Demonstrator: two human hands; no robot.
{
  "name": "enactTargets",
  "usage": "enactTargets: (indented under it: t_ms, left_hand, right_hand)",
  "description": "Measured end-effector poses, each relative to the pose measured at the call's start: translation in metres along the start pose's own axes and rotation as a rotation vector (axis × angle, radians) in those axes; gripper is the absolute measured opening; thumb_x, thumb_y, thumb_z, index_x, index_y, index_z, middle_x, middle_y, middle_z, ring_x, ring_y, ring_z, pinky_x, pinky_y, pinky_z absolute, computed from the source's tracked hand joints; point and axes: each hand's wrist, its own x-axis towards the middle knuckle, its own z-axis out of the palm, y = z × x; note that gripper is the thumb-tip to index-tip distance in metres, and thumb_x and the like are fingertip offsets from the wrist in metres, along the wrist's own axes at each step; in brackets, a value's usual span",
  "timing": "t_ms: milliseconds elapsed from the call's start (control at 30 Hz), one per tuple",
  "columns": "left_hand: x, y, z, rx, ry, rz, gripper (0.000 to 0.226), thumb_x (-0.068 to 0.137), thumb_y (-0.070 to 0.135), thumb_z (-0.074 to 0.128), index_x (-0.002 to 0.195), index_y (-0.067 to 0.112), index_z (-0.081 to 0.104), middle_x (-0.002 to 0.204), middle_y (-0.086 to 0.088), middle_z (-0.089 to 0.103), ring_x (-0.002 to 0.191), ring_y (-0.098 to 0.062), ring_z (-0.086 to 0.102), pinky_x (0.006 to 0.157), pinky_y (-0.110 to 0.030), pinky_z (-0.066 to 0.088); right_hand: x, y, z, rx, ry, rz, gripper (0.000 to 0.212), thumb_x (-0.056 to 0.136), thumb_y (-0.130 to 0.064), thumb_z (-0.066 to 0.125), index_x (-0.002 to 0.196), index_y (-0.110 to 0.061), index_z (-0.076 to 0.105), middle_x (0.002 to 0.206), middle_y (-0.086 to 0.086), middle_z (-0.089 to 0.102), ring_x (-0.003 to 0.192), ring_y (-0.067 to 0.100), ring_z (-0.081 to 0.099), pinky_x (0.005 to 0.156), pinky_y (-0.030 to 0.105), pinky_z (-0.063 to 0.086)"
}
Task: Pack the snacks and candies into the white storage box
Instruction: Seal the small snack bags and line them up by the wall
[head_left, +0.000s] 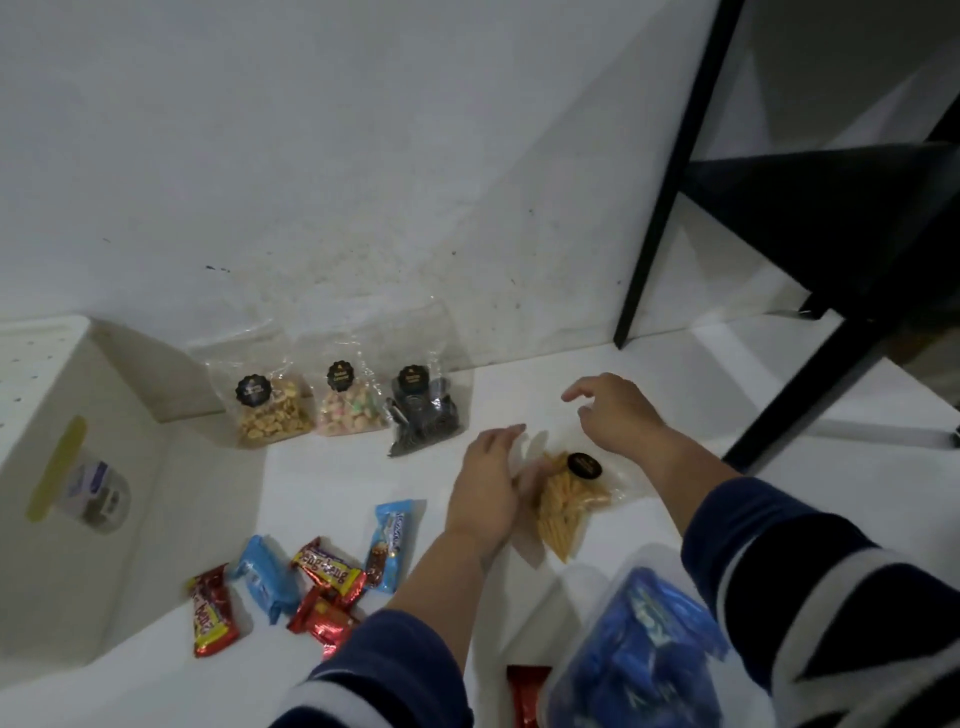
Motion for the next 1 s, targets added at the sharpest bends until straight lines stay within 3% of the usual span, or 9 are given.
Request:
enactTargets:
  t_ms: [100, 200, 267, 333, 433, 633, 800, 1000]
  left_hand:
    - [-0.009, 0.013, 0.017, 0.003, -0.141, -0.042, 0.078, 0.076, 0.063, 0.063, 0.142, 0.029, 0.038, 0.147, 0.005, 0.036, 0.135, -0.013, 0.034, 0.111, -0.025, 0.029]
    - [-0.015, 0.014, 0.022, 0.119, -0.231, -0.080, 0.096, 0.067, 0.069, 0.067, 0.146, 0.035, 0.026, 0.149, 0.005, 0.032, 0.138, -0.015, 0.031, 0.112, -0.035, 0.033]
    - [-0.022, 0.013, 0.021, 0.145, -0.235, -0.079, 0.097, 0.068, 0.065, 0.070, 0.146, 0.037, 0.021, 0.145, 0.003, 0.037, 0.133, -0.018, 0.038, 0.108, -0.035, 0.037]
    - [-0.031, 0.011, 0.019, 0.145, -0.207, -0.077, 0.094, 0.070, 0.059, 0.072, 0.146, 0.036, 0.021, 0.139, 0.000, 0.041, 0.127, -0.020, 0.044, 0.103, -0.034, 0.040]
    - [-0.047, 0.007, 0.013, 0.156, -0.163, -0.102, 0.092, 0.072, 0.050, 0.074, 0.146, 0.035, 0.022, 0.135, -0.001, 0.042, 0.124, -0.020, 0.046, 0.101, -0.033, 0.041]
    - [-0.097, 0.007, -0.005, 0.110, -0.061, -0.194, 0.091, 0.070, 0.040, 0.078, 0.143, 0.034, 0.024, 0.131, -0.001, 0.043, 0.120, -0.020, 0.048, 0.098, -0.035, 0.045]
    - [-0.161, 0.003, -0.024, 0.097, 0.085, -0.247, 0.092, 0.070, 0.029, 0.081, 0.144, 0.028, 0.026, 0.140, -0.005, 0.038, 0.125, -0.024, 0.047, 0.099, -0.031, 0.040]
    - [-0.218, 0.003, -0.031, 0.148, 0.117, -0.372, 0.103, 0.075, 0.032, 0.078, 0.149, 0.038, 0.007, 0.145, -0.006, 0.030, 0.132, -0.025, 0.039, 0.108, -0.039, 0.039]
  right_hand:
    - [-0.013, 0.024, -0.008, -0.130, -0.067, 0.162, 0.042, 0.096, -0.014, 0.039, 0.135, -0.027, 0.046, 0.137, 0.007, 0.045, 0.121, 0.029, 0.048, 0.099, 0.040, 0.046]
    - [-0.025, 0.041, -0.007, -0.109, -0.159, 0.292, 0.051, 0.096, -0.009, 0.035, 0.145, -0.018, 0.031, 0.137, 0.014, 0.044, 0.120, 0.032, 0.049, 0.095, 0.037, 0.048]
    - [-0.032, 0.045, -0.004, -0.024, -0.158, 0.349, 0.051, 0.095, -0.004, 0.036, 0.145, -0.013, 0.032, 0.137, 0.015, 0.045, 0.118, 0.032, 0.051, 0.090, 0.034, 0.049]
    - [-0.034, 0.044, -0.004, 0.026, -0.109, 0.356, 0.044, 0.093, -0.002, 0.041, 0.137, -0.007, 0.045, 0.132, 0.016, 0.052, 0.115, 0.031, 0.055, 0.086, 0.031, 0.050]
    - [-0.040, 0.034, -0.008, 0.060, -0.044, 0.319, 0.035, 0.092, -0.001, 0.047, 0.124, -0.003, 0.060, 0.123, 0.014, 0.062, 0.109, 0.030, 0.061, 0.088, 0.030, 0.052]
    - [-0.073, 0.001, -0.021, 0.146, 0.012, 0.097, 0.028, 0.089, -0.005, 0.058, 0.113, -0.013, 0.070, 0.122, 0.006, 0.065, 0.110, 0.023, 0.060, 0.081, 0.021, 0.044]
    - [-0.117, -0.026, -0.013, 0.199, -0.126, -0.046, 0.026, 0.083, -0.004, 0.068, 0.108, -0.010, 0.072, 0.111, 0.008, 0.070, 0.089, 0.016, 0.059, 0.077, 0.022, 0.045]
    - [-0.162, -0.045, 0.000, 0.123, -0.289, -0.135, 0.027, 0.081, -0.003, 0.072, 0.108, -0.007, 0.073, 0.078, -0.002, 0.060, 0.079, 0.015, 0.056, 0.072, 0.021, 0.049]
